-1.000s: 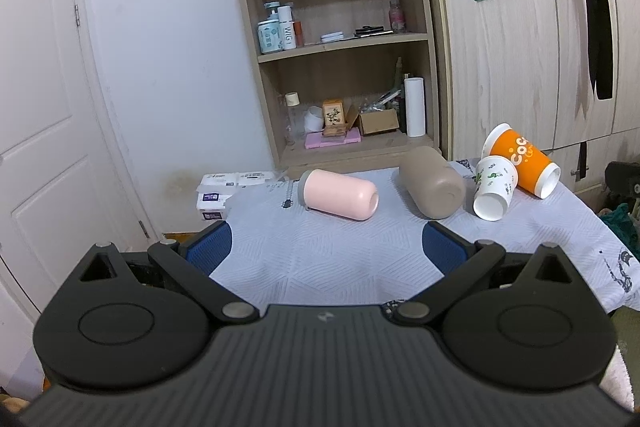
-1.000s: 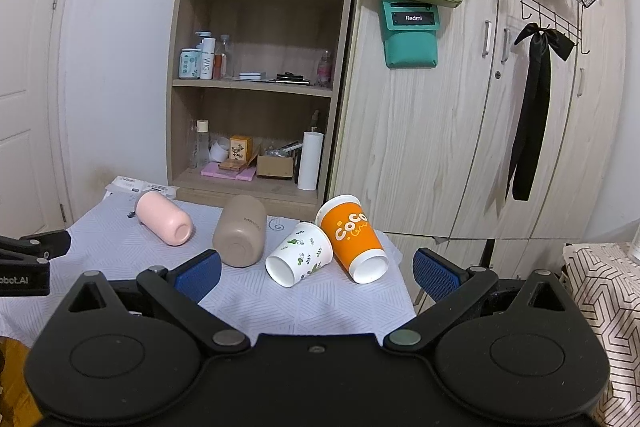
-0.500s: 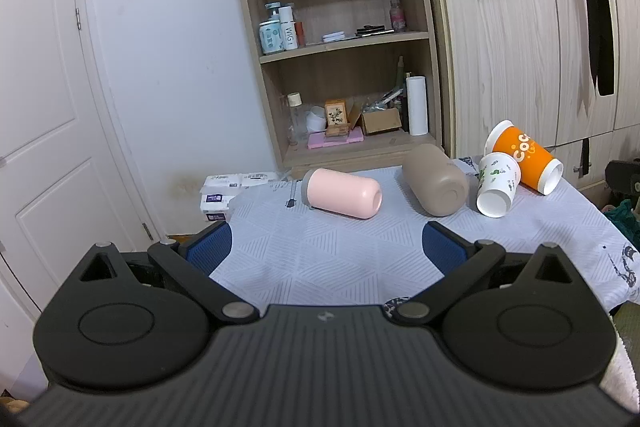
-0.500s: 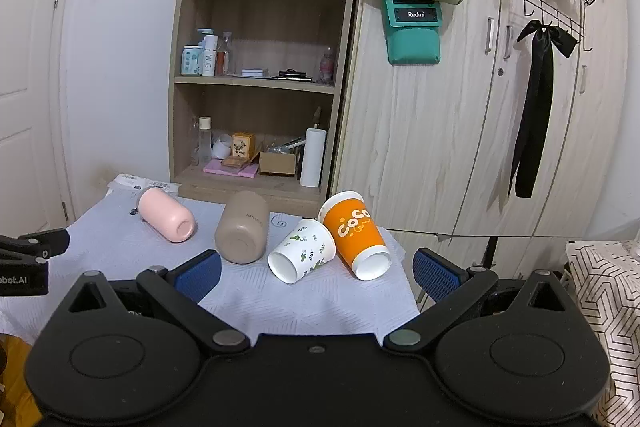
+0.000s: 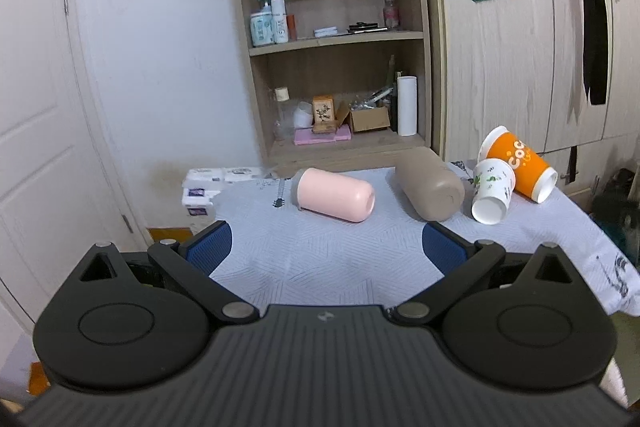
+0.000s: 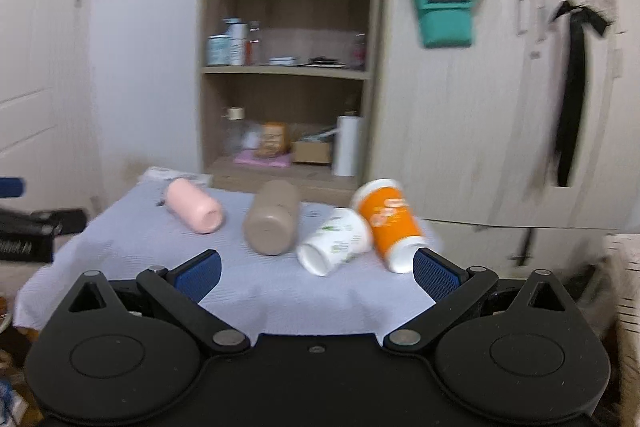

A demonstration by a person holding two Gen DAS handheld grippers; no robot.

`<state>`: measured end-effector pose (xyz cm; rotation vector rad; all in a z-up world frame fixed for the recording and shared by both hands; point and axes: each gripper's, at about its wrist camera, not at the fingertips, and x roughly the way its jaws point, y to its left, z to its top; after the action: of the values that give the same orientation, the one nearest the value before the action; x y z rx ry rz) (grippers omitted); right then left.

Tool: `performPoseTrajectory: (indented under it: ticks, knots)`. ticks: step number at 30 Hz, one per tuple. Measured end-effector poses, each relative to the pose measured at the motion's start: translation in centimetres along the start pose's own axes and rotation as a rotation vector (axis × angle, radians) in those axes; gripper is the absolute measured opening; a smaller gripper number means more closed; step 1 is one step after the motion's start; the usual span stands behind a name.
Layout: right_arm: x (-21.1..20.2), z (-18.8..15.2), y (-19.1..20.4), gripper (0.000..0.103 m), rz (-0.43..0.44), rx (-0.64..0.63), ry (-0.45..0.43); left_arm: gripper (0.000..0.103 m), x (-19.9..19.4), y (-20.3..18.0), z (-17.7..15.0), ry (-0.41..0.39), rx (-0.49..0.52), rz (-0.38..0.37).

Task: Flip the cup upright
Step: 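Move the right tool toward the lying beige tumbler and straddle its base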

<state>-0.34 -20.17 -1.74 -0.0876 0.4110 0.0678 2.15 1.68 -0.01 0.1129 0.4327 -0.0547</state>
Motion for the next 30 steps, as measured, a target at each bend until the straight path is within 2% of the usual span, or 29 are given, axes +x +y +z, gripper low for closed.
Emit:
performPoseTrajectory:
  ticks: [5, 9, 13, 17, 21, 25, 30]
  knots:
    - [4.2, 0.8, -1.3, 0.103, 0.189, 0.018, 0.029, 0.103, 2.7, 1.5, 1.4, 0.010, -0.068, -0.055]
    - [8.8, 2.5, -0.9, 0.103, 0.281, -0.019, 0.092, 0.103, 6.4, 2.0, 2.2, 0.042, -0.143, -0.120]
    - [13.2, 3.8, -0.6, 0.103, 0.308, -0.044, 0.133, 0.103, 10.3, 1.7, 2.3, 0.073, -0.199, -0.189]
    - [17.6, 4.1, -0.1, 0.102, 0.311, -0.098, 0.164, 0.101, 14.1, 1.4, 1.9, 0.106, -0.257, -0.210]
    - [21.5, 3.9, 1.4, 0.100, 0.265, -0.177, 0.192, 0.100, 17.4, 1.9, 1.0, 0.165, -0.339, -0.230]
    - [24.3, 3.6, 2.5, 0.100, 0.241, -0.215, 0.207, 0.100, 19.4, 2.9, 0.1, 0.204, -0.417, -0.253]
    - [27.1, 3.1, 2.7, 0.100, 0.213, -0.188, 0.240, 0.100, 21.0, 4.0, -0.8, 0.233, -0.489, -0.271]
